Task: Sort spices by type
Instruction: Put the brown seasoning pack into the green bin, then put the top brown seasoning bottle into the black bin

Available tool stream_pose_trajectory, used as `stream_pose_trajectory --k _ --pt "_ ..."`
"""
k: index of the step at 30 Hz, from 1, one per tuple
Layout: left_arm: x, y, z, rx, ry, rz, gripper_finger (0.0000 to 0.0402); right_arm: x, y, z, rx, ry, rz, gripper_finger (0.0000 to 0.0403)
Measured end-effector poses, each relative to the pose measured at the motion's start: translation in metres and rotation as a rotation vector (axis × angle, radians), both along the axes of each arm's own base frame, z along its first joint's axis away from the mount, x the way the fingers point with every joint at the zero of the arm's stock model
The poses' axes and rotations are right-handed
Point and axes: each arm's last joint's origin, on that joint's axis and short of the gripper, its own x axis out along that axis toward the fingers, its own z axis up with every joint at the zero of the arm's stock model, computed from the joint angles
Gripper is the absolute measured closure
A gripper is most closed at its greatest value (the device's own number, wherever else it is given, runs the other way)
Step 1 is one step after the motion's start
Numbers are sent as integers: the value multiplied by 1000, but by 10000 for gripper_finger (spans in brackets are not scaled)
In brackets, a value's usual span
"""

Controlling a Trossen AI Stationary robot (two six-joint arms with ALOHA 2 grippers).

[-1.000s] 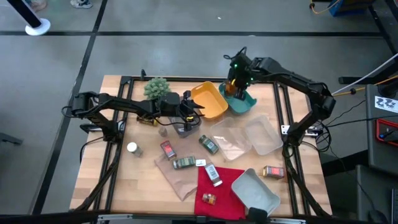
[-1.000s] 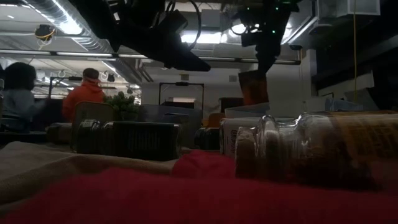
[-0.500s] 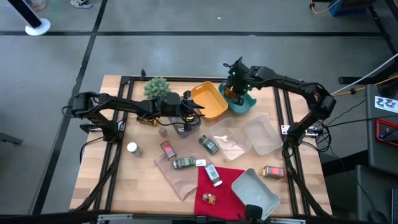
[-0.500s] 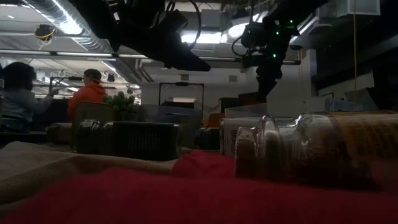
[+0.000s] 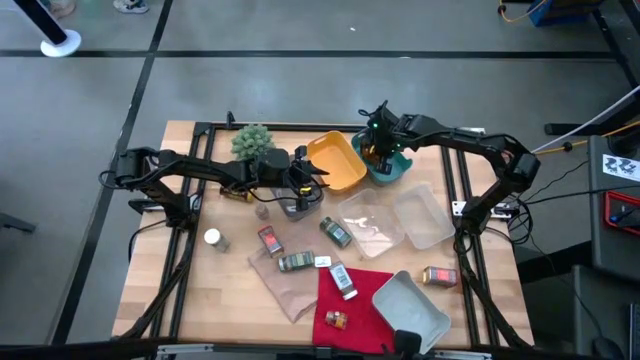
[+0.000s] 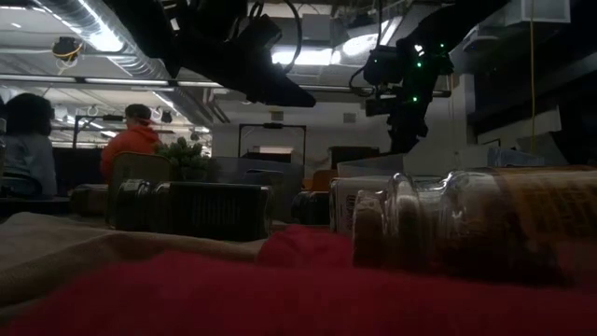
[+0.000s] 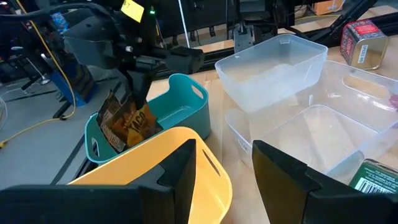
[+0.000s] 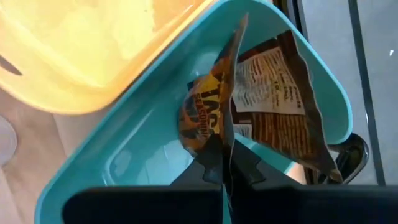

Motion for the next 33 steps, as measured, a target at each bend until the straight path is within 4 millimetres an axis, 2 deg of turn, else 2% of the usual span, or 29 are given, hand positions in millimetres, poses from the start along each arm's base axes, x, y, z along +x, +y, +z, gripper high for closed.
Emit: stream_pose_trajectory --k 4,20,26,33 --pt "0 0 0 1 0 0 259 -1 -1 0 -28 18 -16 393" --pt "0 0 0 -1 -1 0 259 -3 -3 1 -103 76 -63 293" --pt "-1 0 2 -2 -12 1 259 -8 -1 16 -104 173 -84 281" --pt "-1 0 2 -9 -8 3 259 -10 0 44 -73 189 -128 281"
